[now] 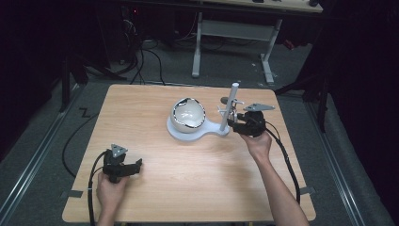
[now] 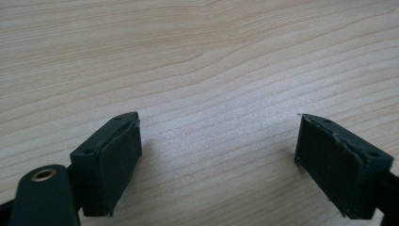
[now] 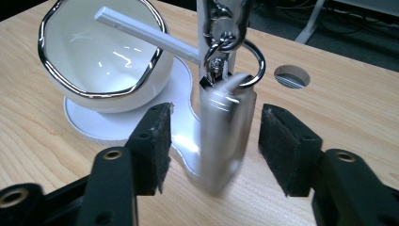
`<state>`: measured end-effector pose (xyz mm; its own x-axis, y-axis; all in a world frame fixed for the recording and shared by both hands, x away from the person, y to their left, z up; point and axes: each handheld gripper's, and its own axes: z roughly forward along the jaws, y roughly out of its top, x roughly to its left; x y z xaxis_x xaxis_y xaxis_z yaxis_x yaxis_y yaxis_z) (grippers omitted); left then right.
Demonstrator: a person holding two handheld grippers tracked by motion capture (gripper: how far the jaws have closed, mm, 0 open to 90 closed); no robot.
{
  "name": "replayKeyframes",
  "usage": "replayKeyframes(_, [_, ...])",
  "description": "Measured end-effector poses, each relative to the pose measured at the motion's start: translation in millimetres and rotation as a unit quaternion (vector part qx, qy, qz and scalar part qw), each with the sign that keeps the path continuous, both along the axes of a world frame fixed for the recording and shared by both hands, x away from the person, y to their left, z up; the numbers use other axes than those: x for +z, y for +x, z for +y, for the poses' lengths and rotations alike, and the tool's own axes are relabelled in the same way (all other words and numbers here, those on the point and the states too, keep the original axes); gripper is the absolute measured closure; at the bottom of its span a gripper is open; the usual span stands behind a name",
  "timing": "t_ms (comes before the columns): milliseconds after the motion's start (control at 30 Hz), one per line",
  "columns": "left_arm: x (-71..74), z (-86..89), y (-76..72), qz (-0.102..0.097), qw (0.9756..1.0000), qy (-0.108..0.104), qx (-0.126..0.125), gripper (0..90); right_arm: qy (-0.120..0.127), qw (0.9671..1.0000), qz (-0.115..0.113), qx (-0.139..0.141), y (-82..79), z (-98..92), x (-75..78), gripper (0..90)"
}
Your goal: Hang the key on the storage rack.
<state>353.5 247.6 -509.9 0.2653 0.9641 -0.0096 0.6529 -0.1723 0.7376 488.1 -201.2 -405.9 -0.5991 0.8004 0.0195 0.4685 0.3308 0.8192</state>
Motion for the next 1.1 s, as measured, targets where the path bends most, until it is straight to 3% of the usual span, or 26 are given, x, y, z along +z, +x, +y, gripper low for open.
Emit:
replayKeyframes(167, [0.0,0.0,0.0,0.0,1.0,0.0,0.0,15.4,0.014,0.9999,-0.01,0.001,-4.0,-4.4,2.4,41.8])
replayKeyframes(400, [0.0,0.0,0.0,0.0,1.0,0.0,0.0,15.4,0.029,0.9992,-0.02,-0.019,-12.7,-21.3,2.0,42.7])
replayKeyframes(833, [0.0,-0.1,0.1,0.0,1.0,0.0,0.0,15.4,0.064,0.9966,-0.046,-0.026,-30.2,-44.8,18.1,45.4])
replayKeyframes(1100, [0.0,-0.2,0.1,0.0,1.0,0.0,0.001,15.4,0.072,0.9955,-0.053,-0.031,-38.8,-57.1,19.7,46.5])
